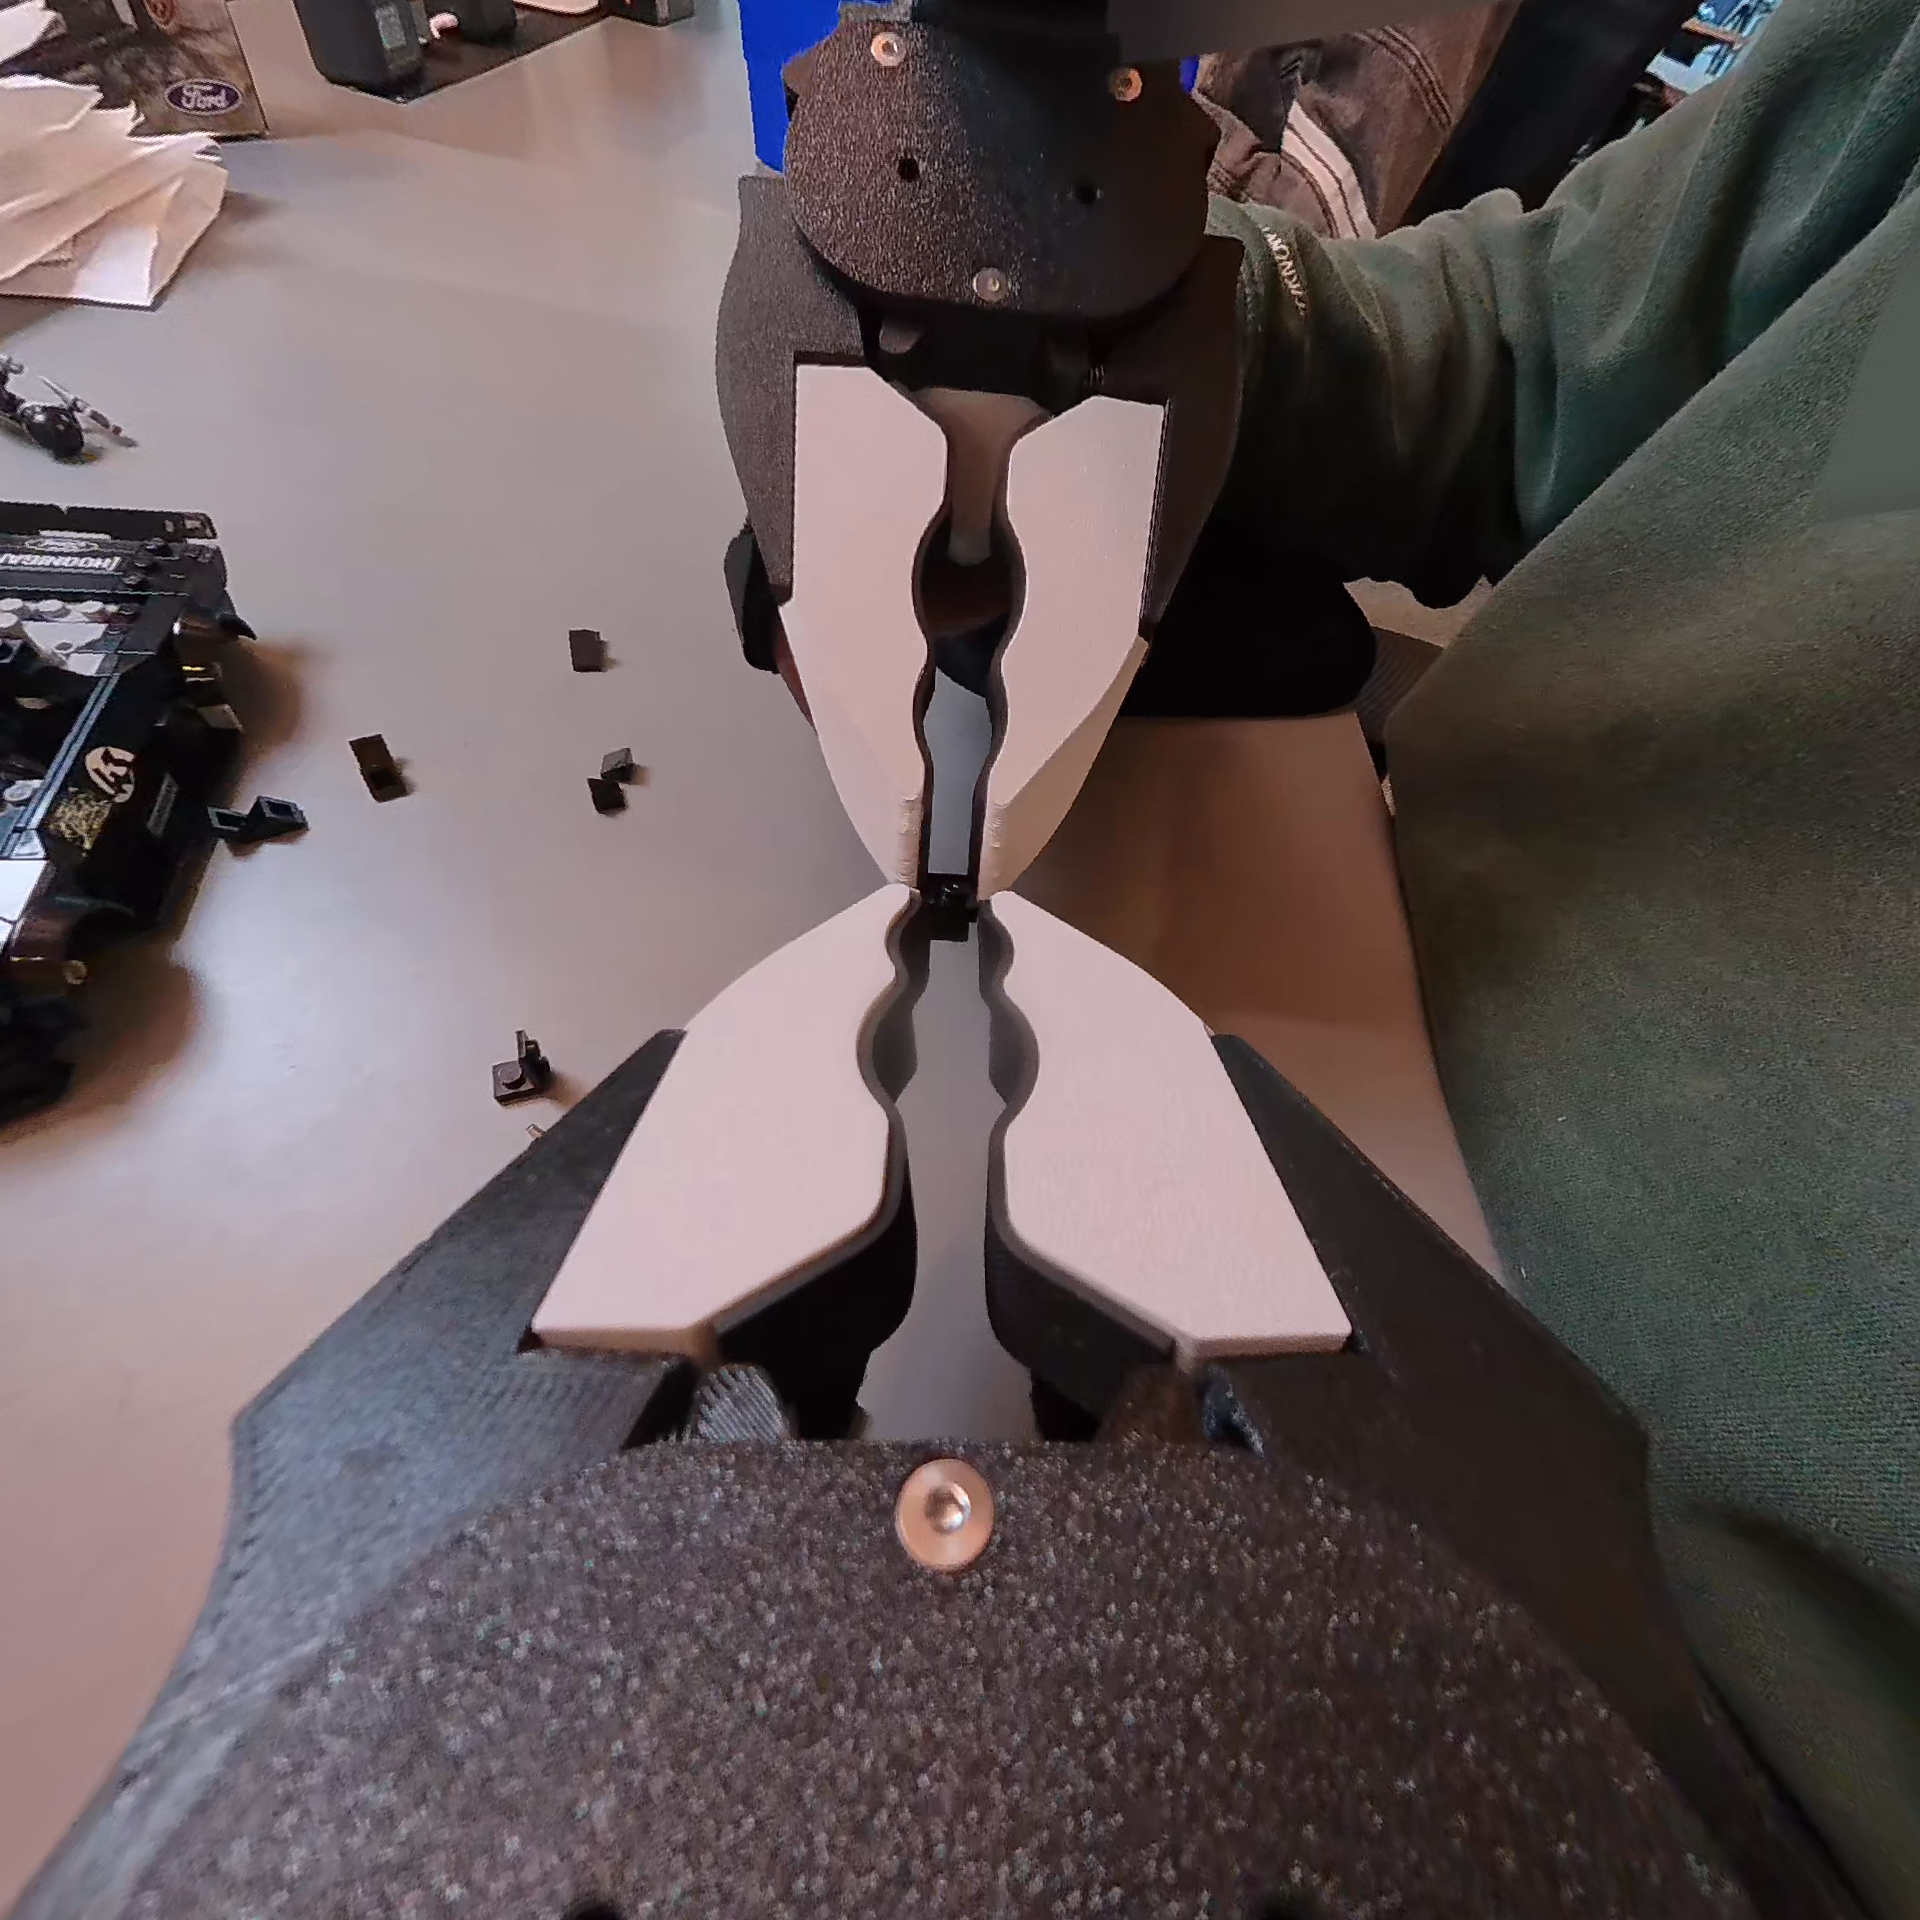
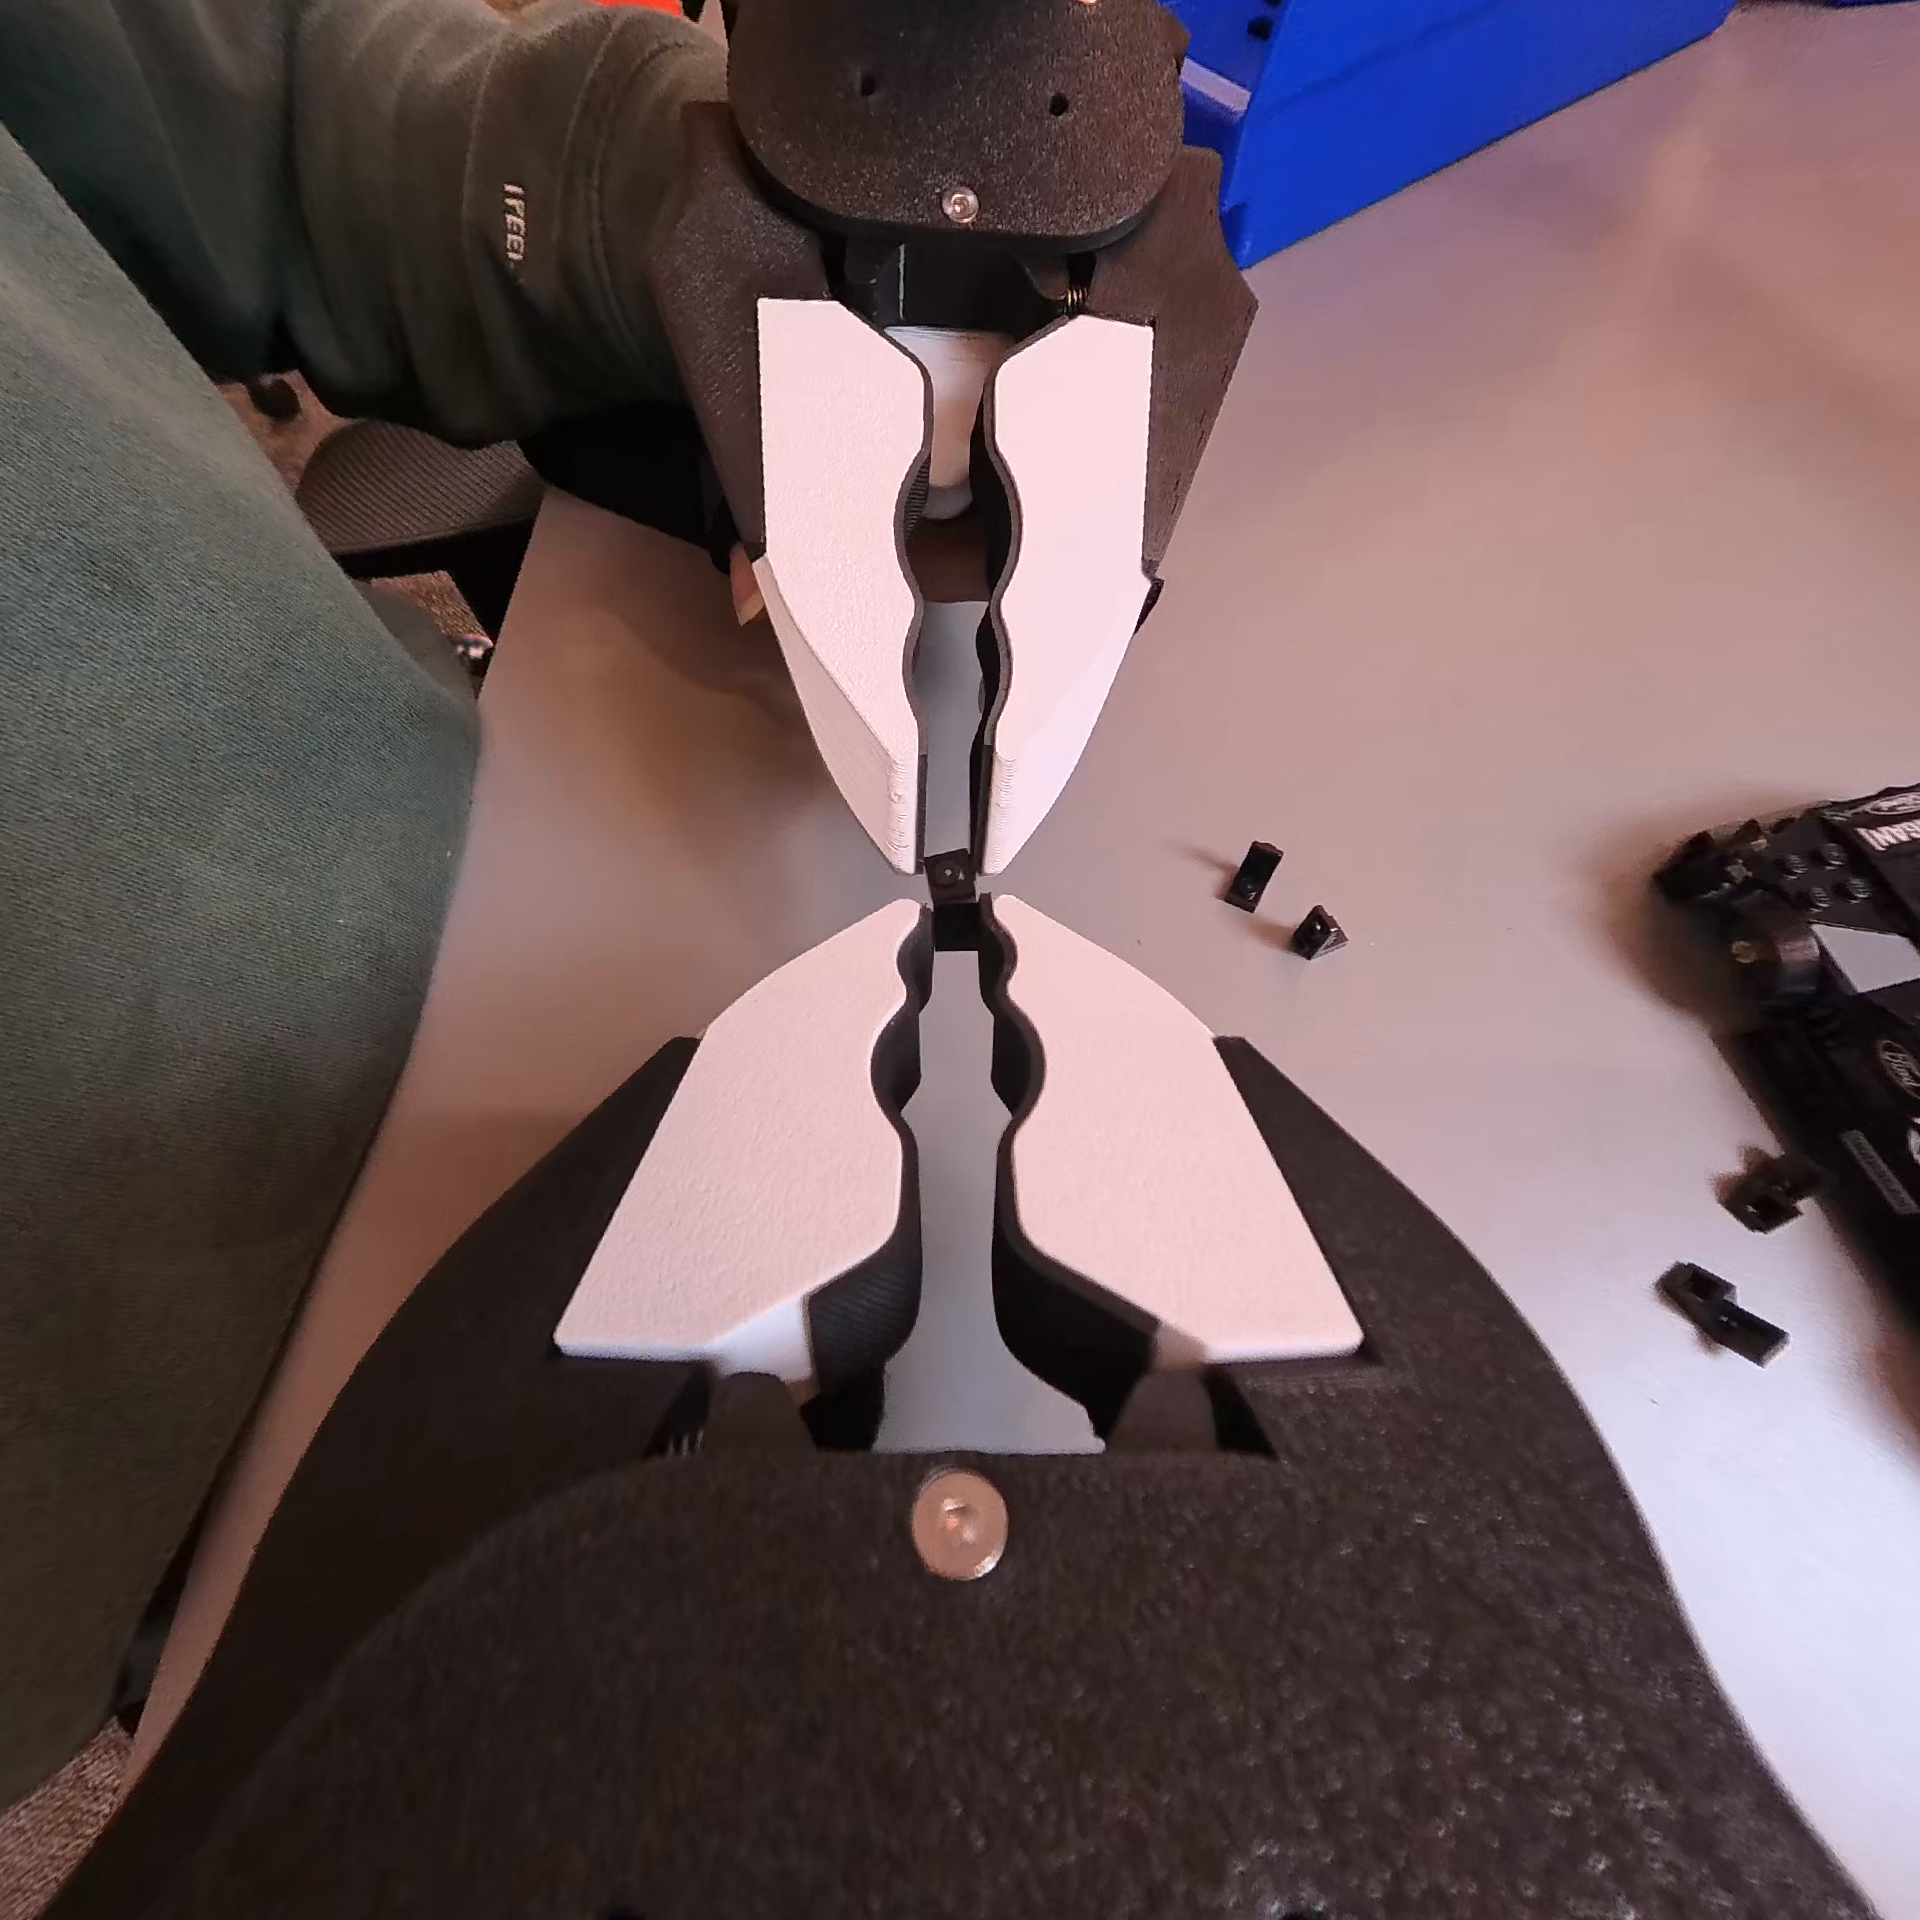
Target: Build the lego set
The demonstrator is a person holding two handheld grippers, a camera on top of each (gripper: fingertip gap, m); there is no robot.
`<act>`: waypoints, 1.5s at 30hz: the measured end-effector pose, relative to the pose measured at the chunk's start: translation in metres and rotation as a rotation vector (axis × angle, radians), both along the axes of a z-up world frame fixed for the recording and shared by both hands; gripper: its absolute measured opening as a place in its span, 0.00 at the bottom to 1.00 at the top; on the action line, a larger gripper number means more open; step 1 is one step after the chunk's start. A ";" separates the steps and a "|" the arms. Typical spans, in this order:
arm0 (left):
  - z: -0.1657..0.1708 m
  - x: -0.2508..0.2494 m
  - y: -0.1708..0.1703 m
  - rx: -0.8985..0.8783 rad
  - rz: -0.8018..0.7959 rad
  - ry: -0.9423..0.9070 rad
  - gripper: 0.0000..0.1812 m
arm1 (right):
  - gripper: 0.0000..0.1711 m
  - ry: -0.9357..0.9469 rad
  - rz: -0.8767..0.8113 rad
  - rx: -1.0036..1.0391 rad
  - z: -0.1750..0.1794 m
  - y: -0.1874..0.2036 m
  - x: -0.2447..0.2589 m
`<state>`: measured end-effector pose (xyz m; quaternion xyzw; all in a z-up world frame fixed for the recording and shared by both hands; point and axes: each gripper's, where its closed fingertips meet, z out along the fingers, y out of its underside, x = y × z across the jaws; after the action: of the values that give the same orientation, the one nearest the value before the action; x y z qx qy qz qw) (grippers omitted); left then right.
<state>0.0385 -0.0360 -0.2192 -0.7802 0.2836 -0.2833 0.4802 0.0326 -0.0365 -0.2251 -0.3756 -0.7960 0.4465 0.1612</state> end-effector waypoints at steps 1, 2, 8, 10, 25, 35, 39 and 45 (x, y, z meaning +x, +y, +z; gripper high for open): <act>0.000 0.000 0.000 0.001 0.000 0.000 0.05 | 0.05 0.000 -0.001 0.001 0.000 0.000 0.000; 0.001 0.000 0.000 0.001 -0.001 -0.001 0.05 | 0.05 0.001 -0.001 0.002 0.000 0.000 0.000; 0.000 0.000 0.000 0.000 -0.003 0.002 0.05 | 0.05 0.002 0.004 -0.005 0.000 -0.001 0.000; 0.000 0.000 0.000 -0.001 -0.004 0.001 0.05 | 0.05 0.001 0.005 -0.006 0.000 -0.001 0.000; 0.002 0.001 -0.001 0.007 -0.008 0.003 0.06 | 0.05 0.001 0.013 -0.018 0.000 -0.002 0.002; 0.027 -0.003 -0.001 0.228 0.010 0.199 0.11 | 0.05 -0.030 0.060 -0.012 0.016 0.006 0.005; 0.047 -0.002 0.002 0.411 -0.009 0.425 0.13 | 0.05 -0.071 0.130 -0.024 0.044 0.009 0.007; 0.077 0.002 0.007 0.610 -0.032 0.614 0.14 | 0.05 -0.166 0.216 -0.092 0.079 0.008 0.008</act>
<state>0.0404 -0.0294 -0.1422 -0.6462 0.4960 0.0514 0.5777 0.0406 -0.0282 -0.1460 -0.3307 -0.8209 0.4647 0.0284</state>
